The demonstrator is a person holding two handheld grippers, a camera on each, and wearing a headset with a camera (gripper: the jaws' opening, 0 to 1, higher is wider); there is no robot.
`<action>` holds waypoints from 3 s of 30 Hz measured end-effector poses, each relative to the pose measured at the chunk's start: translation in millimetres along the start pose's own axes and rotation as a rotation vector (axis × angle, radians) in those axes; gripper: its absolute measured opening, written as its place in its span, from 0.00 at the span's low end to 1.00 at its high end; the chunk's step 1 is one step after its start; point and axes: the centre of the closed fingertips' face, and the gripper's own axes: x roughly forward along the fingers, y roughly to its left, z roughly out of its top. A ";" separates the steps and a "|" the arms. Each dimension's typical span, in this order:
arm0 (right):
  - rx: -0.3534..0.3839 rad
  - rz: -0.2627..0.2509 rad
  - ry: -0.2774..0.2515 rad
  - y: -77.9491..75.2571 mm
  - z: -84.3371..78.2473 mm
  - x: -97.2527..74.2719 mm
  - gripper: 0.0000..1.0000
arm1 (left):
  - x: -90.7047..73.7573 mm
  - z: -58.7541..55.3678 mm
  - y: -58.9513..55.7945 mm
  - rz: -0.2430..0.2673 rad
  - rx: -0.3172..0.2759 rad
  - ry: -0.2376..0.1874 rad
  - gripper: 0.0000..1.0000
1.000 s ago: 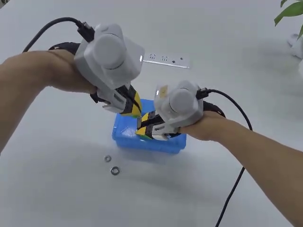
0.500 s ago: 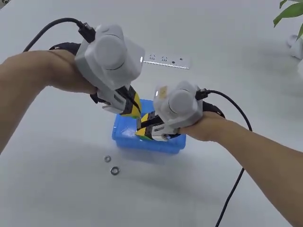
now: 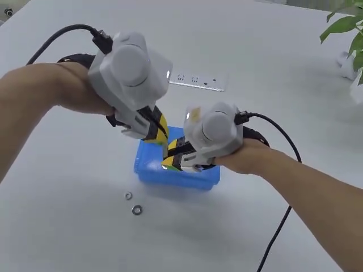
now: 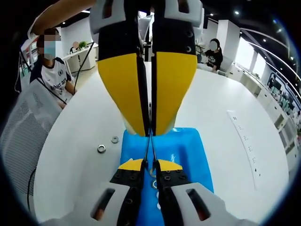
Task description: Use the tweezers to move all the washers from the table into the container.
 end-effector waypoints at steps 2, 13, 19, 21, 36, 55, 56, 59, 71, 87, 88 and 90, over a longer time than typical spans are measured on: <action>-0.001 -0.003 -0.001 0.8 1.7 -2.8 0.11 | -2.2 2.4 -0.9 0.001 0.004 0.001 0.05; -0.018 -0.033 -0.009 5.5 13.4 -19.3 0.11 | -17.4 16.4 -8.1 0.013 0.021 0.000 0.05; -0.037 -0.047 -0.007 13.1 20.3 -25.3 0.11 | -25.0 21.6 -15.9 0.020 0.026 0.003 0.05; -0.039 -0.053 -0.009 15.3 23.0 -27.0 0.11 | -27.9 22.7 -18.3 0.024 0.027 0.003 0.05; -0.048 -0.050 -0.021 42.7 32.6 -27.6 0.11 | -37.3 21.6 -45.9 0.031 0.029 0.019 0.05; -0.055 -0.015 -0.025 78.9 26.3 -6.5 0.12 | -26.4 4.7 -81.9 0.006 0.008 0.035 0.05; -0.055 -0.013 -0.025 79.7 26.1 -5.3 0.12 | -26.0 3.5 -82.5 0.006 0.007 0.035 0.05; -0.054 -0.006 -0.026 82.8 25.1 -0.7 0.12 | -24.4 -0.6 -84.4 0.004 -0.002 0.037 0.05; -0.047 0.017 -0.030 91.0 21.2 13.3 0.12 | -16.1 -13.6 -92.8 0.000 -0.027 0.038 0.05; -0.057 0.067 -0.036 100.2 21.3 35.7 0.12 | -11.2 -34.1 -99.4 -0.005 -0.069 0.053 0.05; -0.057 0.071 -0.036 101.1 21.1 37.0 0.12 | -10.5 -35.3 -99.9 -0.006 -0.071 0.054 0.05; -0.058 0.075 -0.035 101.5 20.4 38.5 0.12 | -9.4 -36.6 -100.2 -0.007 -0.075 0.054 0.05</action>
